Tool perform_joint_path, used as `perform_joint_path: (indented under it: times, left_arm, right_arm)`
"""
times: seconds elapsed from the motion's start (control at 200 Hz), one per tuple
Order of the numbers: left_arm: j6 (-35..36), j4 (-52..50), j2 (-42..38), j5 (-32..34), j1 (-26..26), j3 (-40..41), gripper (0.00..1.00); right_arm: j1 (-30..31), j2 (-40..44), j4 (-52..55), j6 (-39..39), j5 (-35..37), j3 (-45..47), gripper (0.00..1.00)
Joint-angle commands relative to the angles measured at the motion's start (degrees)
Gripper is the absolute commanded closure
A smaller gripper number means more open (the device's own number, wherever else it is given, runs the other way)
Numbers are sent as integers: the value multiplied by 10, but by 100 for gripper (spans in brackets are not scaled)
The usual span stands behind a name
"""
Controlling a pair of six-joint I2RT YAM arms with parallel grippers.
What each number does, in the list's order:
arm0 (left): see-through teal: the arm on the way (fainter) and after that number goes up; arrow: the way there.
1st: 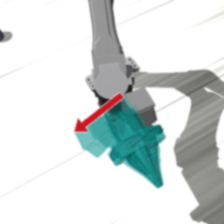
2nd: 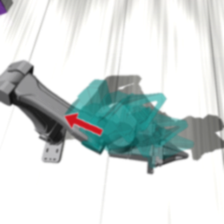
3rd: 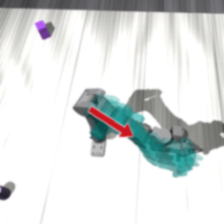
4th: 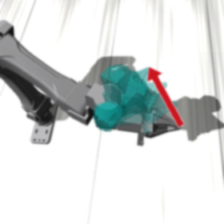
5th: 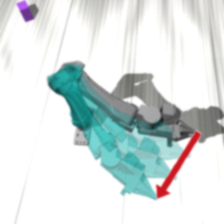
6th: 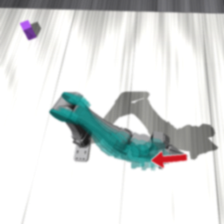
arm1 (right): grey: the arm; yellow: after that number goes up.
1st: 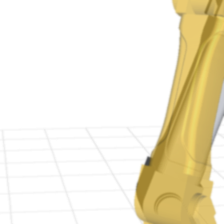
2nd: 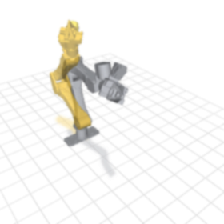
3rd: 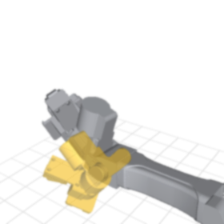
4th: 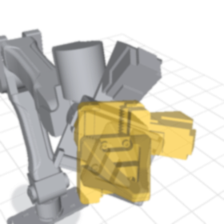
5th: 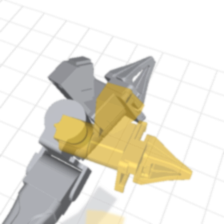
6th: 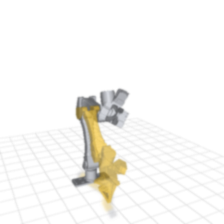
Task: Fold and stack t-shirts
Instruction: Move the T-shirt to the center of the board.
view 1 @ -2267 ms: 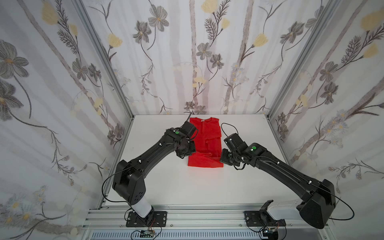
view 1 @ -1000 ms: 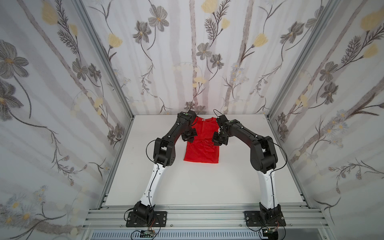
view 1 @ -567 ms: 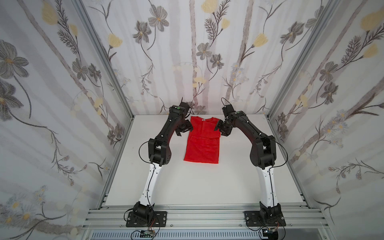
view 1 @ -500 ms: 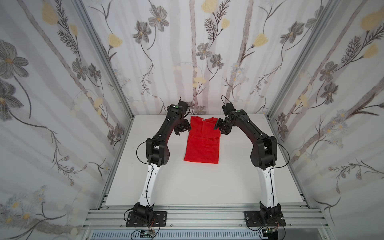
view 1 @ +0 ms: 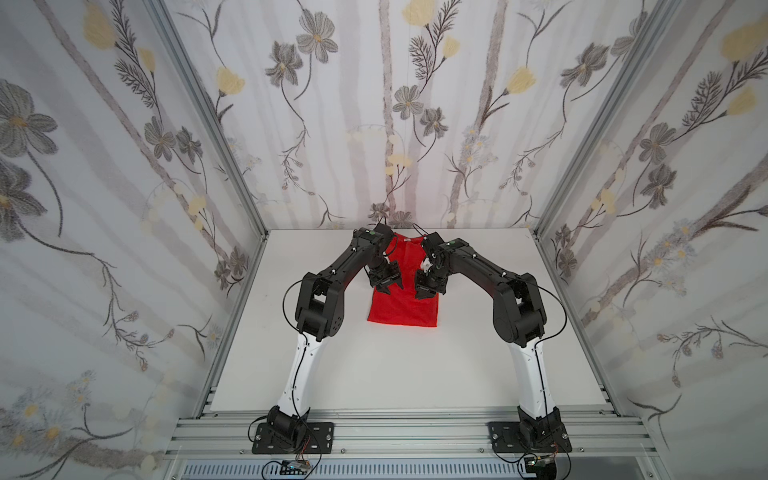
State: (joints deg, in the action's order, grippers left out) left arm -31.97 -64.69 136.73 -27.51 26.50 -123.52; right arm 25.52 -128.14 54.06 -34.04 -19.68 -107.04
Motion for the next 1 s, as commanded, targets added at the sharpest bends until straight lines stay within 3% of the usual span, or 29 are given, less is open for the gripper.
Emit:
perform_joint_path:
  times: [0.0,0.355,0.694,0.844,0.999]
  left_arm:
    - [-11,8,-7,13,2,47,52]
    - [-7,89,-40,32,4,249,53]
    - [-40,179,-173,52,44,466,54]
    - [-45,178,-207,70,66,474,55]
    - [-43,151,-260,85,79,449,52]
  right_arm:
    - [-2,28,10,-6,-3,46,88]
    - [-2,8,-13,5,26,144,93]
    - [6,131,-32,-18,74,330,93]
    - [23,188,-31,-27,75,354,91]
    - [26,261,-31,-26,71,367,81]
